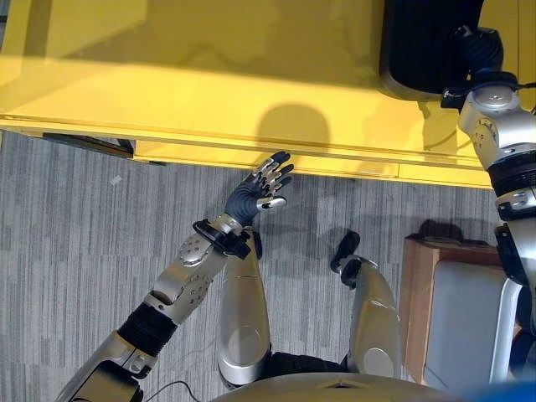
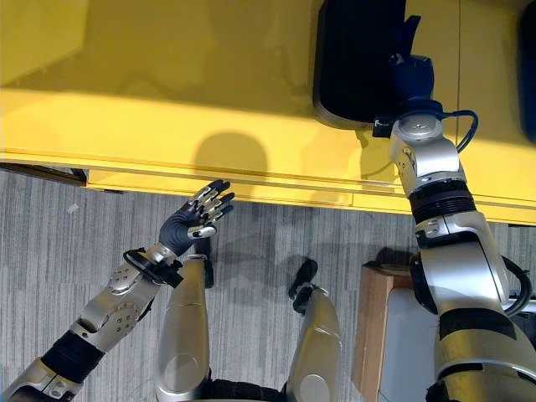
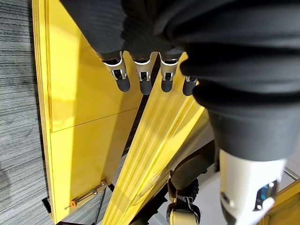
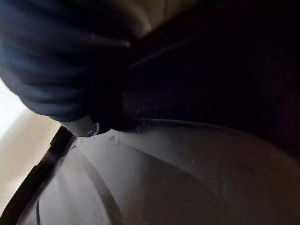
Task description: Move parts from the plastic box to the shelf.
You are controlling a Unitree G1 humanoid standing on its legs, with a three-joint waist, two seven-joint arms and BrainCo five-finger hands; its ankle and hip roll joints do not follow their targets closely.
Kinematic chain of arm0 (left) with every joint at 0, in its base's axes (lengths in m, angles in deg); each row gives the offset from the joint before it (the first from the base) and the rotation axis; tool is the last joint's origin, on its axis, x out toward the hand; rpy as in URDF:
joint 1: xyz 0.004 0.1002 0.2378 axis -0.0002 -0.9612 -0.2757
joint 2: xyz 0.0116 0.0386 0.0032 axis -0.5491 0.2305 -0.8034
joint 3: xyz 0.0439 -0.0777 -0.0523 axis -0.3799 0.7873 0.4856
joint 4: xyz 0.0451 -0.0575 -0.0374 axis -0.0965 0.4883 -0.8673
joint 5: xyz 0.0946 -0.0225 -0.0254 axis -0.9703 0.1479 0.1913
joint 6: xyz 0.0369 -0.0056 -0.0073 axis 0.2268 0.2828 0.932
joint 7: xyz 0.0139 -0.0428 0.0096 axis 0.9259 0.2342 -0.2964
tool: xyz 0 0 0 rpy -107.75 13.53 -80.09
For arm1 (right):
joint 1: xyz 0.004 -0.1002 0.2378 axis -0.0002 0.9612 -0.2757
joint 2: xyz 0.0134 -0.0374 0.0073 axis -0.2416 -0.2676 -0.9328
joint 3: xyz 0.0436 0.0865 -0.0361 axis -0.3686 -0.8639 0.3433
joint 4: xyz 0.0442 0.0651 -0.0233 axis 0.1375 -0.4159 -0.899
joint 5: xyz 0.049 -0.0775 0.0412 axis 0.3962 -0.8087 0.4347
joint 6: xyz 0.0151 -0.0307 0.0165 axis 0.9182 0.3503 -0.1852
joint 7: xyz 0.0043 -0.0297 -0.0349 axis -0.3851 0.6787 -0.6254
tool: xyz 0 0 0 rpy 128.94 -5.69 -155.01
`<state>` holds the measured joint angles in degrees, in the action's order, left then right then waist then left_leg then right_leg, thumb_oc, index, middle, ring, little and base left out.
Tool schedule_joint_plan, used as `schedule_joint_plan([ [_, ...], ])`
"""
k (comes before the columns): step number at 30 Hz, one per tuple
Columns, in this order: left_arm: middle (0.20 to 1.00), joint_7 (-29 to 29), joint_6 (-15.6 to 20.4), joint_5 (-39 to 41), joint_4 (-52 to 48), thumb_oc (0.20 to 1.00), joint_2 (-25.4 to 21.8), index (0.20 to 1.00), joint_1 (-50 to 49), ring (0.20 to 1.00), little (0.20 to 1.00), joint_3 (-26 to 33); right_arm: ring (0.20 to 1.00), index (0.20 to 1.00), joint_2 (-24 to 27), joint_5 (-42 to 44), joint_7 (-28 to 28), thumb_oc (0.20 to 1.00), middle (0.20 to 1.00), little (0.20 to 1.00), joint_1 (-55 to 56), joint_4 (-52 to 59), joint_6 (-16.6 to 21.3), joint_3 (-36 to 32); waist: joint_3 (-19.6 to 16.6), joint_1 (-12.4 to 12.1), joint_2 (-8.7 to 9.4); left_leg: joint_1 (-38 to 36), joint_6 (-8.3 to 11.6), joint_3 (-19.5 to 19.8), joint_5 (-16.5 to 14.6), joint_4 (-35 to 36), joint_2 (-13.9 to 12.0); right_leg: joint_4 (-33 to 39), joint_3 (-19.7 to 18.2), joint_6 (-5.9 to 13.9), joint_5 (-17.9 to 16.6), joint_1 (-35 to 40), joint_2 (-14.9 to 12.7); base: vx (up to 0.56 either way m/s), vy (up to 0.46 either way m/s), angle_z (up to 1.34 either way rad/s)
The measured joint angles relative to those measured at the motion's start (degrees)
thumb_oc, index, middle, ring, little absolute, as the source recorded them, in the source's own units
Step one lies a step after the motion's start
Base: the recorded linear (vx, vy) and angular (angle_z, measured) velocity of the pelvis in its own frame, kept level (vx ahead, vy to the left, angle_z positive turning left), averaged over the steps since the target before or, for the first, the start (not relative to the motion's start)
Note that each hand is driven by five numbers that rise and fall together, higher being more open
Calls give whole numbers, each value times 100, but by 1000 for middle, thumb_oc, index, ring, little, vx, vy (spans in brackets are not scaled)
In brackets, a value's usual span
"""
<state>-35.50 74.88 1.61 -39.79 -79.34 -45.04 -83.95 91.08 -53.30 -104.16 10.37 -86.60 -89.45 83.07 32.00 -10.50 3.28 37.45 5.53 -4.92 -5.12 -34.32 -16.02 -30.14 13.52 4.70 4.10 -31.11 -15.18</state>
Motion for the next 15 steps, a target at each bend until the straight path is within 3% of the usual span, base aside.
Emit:
schedule_joint_plan([
  [4,1000,0,-1,0,0,1000,0,1000,-38,1000,1000,0,200,200,0,-34,-16,200,200,200,0,0,-59,0,0,15,0,10,-1,1,0,6,1,1,-1,12,6,-13,1,0,0,0],
  [5,1000,0,-1,0,0,1000,0,1000,-36,1000,1000,2,953,953,1,-35,-65,953,953,953,0,0,-69,-1,0,11,0,19,-7,2,1,6,1,-12,0,24,1,-27,1,0,0,0],
  [6,1000,1,-1,0,0,1000,0,1000,-37,1000,1000,2,1000,1000,1,-35,-120,1000,1000,1000,-1,0,-62,-1,0,13,0,27,-34,5,15,1,1,-27,0,26,0,-38,1,0,0,0],
  [15,1000,0,-24,5,0,1000,-2,1000,-4,1000,1000,-6,1000,1000,1,-28,-673,1000,1000,1000,-162,3,-50,-33,0,57,0,25,-34,11,3,-25,1,-34,-3,37,-8,-28,1,0,0,0],
])
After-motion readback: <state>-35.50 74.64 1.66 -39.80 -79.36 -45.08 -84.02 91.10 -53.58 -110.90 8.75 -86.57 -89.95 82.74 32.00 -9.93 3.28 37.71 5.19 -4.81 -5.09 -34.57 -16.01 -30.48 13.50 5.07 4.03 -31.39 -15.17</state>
